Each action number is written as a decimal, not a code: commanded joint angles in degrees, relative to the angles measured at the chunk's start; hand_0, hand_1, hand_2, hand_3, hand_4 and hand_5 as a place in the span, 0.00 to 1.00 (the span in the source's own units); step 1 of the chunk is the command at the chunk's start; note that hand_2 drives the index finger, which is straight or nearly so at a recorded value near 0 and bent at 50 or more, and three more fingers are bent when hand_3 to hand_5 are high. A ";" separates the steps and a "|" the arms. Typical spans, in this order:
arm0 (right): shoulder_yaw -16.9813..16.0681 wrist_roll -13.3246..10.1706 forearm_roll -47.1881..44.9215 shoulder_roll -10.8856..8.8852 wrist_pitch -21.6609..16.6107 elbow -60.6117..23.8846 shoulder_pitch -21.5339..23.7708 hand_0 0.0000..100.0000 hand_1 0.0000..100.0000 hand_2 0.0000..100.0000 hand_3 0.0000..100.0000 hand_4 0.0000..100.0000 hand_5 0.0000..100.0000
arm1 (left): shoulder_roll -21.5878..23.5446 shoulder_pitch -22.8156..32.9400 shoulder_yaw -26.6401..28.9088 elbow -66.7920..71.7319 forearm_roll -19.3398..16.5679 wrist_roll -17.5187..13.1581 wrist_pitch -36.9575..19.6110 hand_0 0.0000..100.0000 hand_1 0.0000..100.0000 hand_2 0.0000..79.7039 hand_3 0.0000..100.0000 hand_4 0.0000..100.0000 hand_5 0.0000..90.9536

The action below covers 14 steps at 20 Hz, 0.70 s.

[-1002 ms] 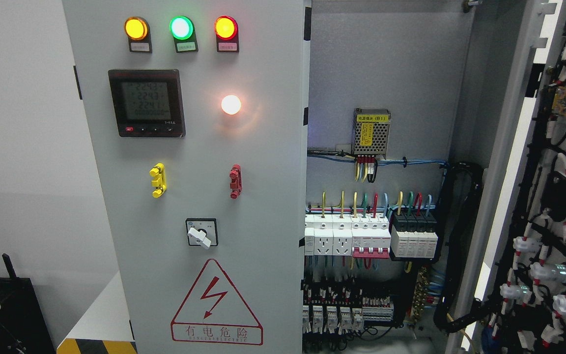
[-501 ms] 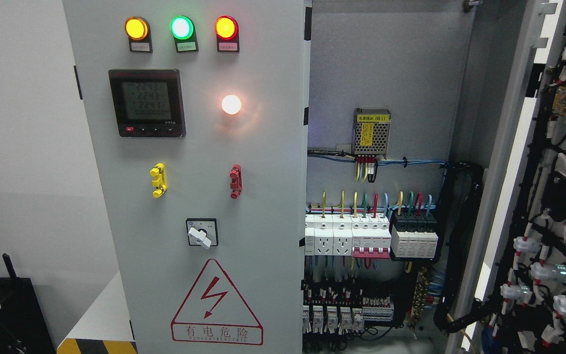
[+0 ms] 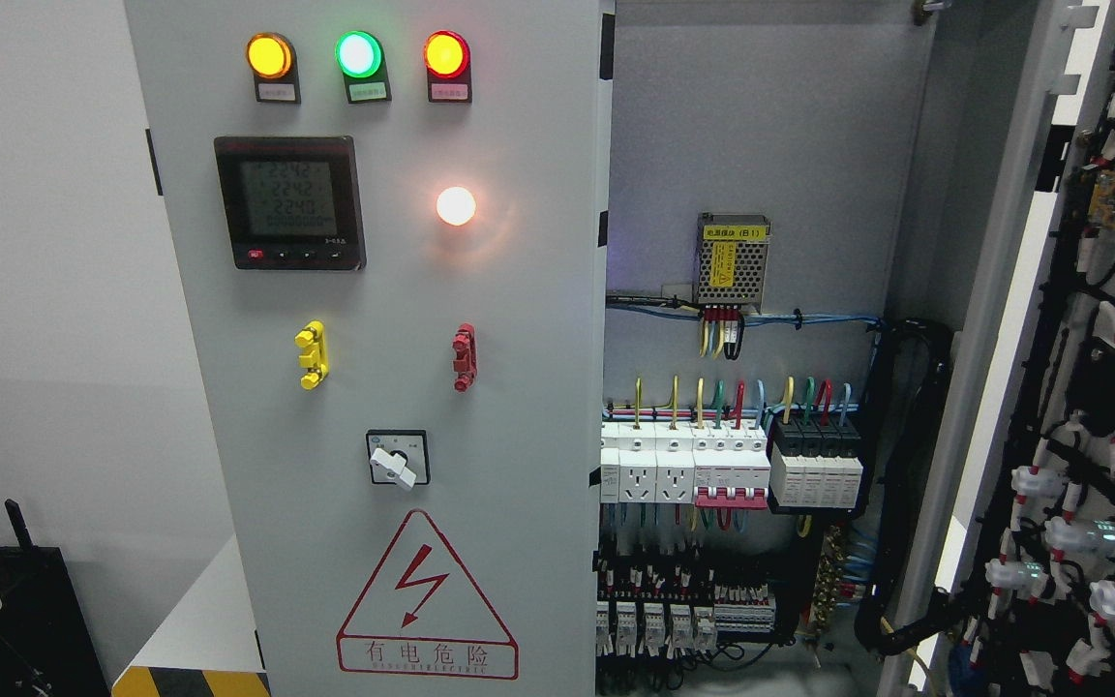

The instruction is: Open door with both hands

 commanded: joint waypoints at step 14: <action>7.48 0.02 6.69 -10.31 -4.31 -31.94 9.27 0.05 0.00 0.00 0.00 0.00 0.00 | -2.36 1.57 4.53 -3.99 6.94 14.71 7.58 0.12 0.39 0.00 0.00 0.00 0.00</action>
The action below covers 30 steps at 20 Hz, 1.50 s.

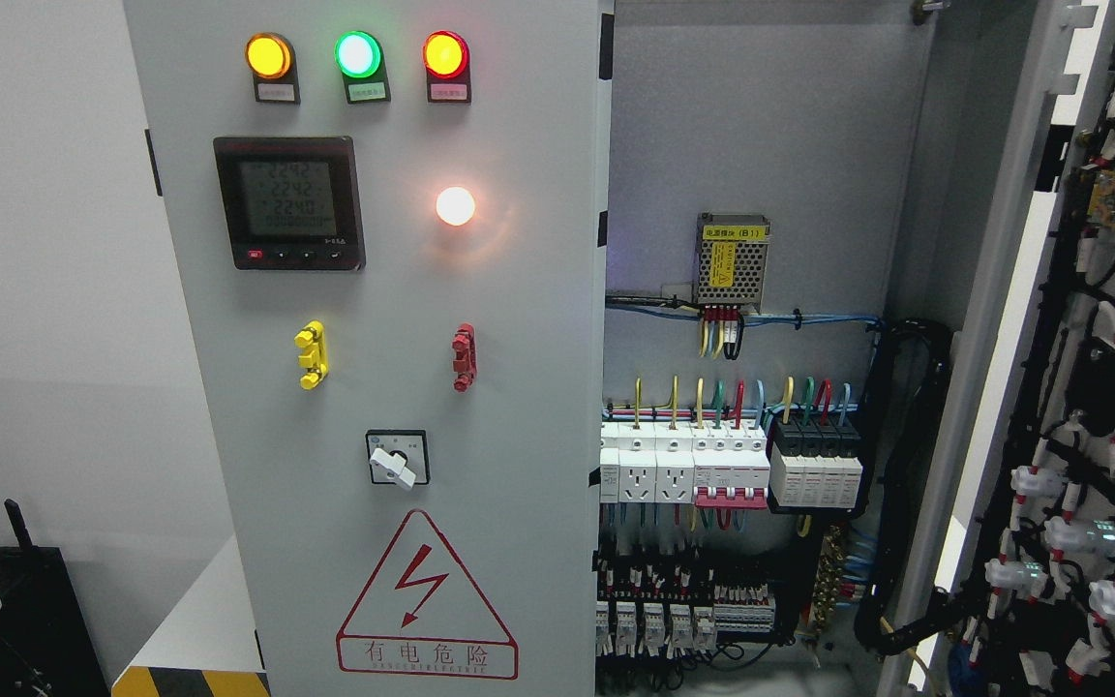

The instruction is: Open door with both hands

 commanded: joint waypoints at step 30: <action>2.04 0.10 -2.18 0.41 -1.95 -39.42 10.20 0.05 0.00 0.00 0.00 0.00 0.00 | -0.69 -0.35 -6.50 -1.38 11.61 -3.94 2.51 0.12 0.39 0.00 0.00 0.00 0.00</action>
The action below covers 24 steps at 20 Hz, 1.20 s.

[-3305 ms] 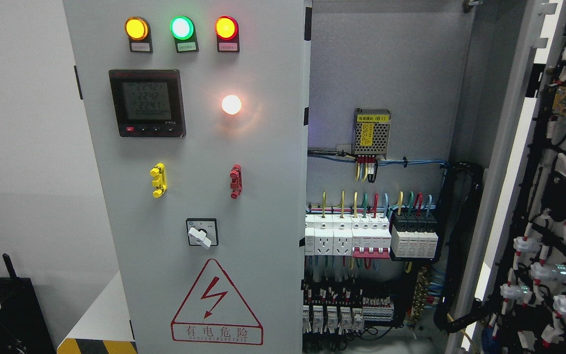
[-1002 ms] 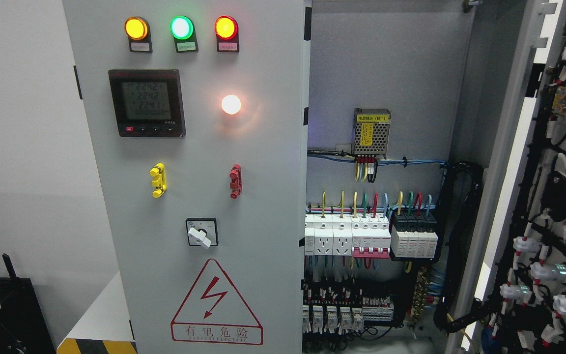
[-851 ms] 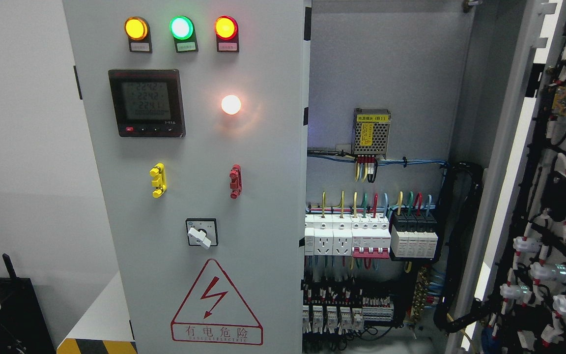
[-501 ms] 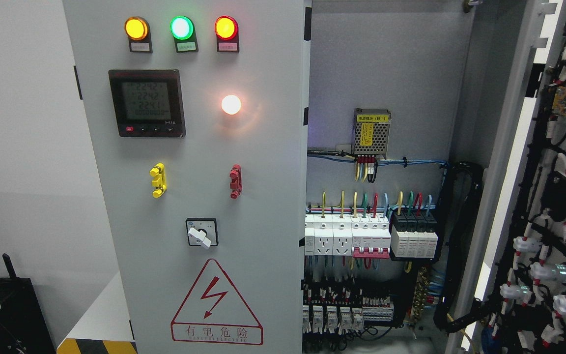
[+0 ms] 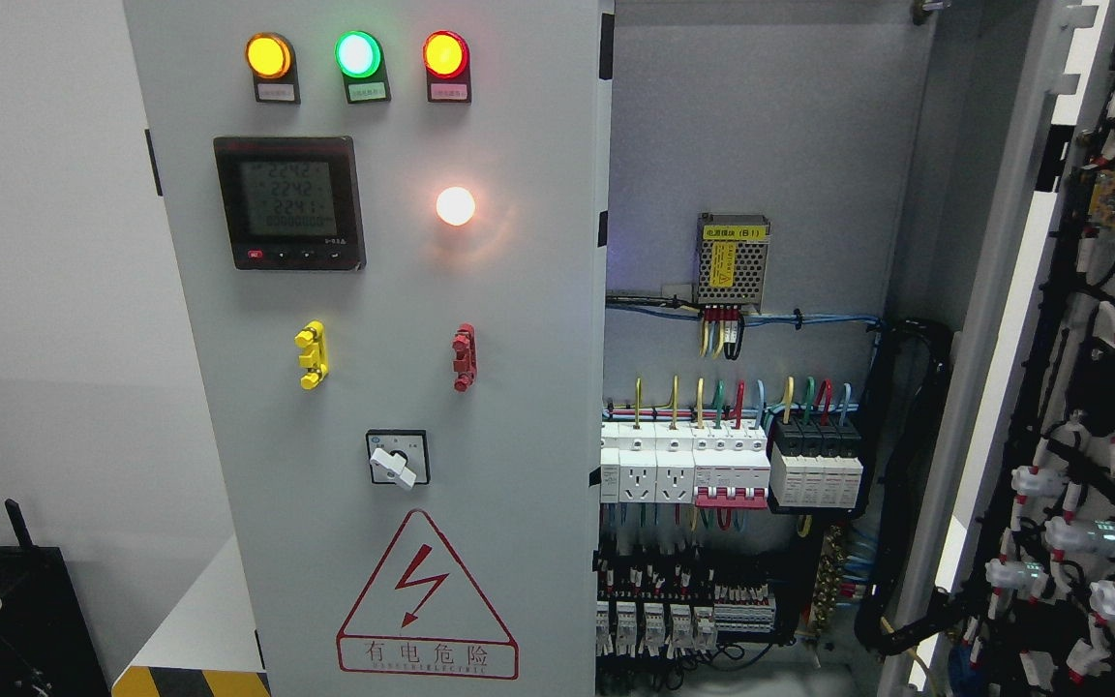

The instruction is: Open door with both hands

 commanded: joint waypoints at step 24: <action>-1.29 -0.49 -4.15 9.14 2.55 -12.83 -7.03 0.05 0.00 0.00 0.00 0.00 0.00 | -0.02 -2.19 -1.54 -0.30 -1.59 0.33 8.26 0.12 0.39 0.00 0.00 0.00 0.00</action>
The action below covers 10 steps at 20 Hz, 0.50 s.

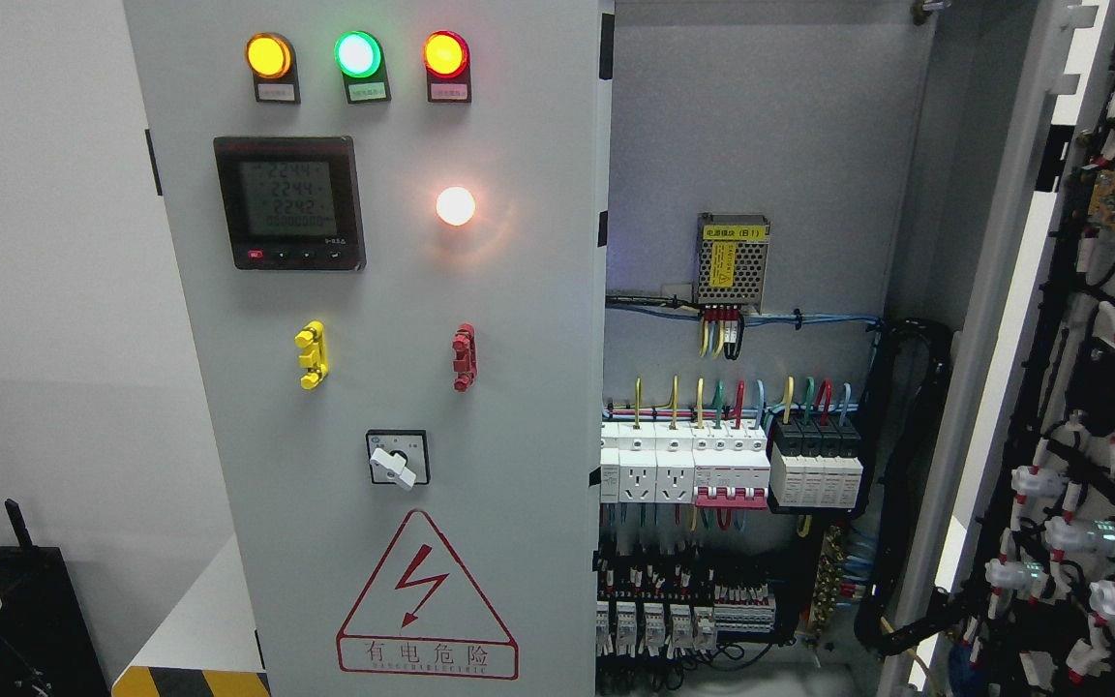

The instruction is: Open door with both hands

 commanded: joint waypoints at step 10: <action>-1.80 0.03 -14.16 3.78 6.01 -1.12 -8.49 0.05 0.00 0.00 0.00 0.00 0.00 | -0.09 -2.15 0.11 -1.23 -0.14 -0.27 3.78 0.12 0.39 0.00 0.00 0.00 0.00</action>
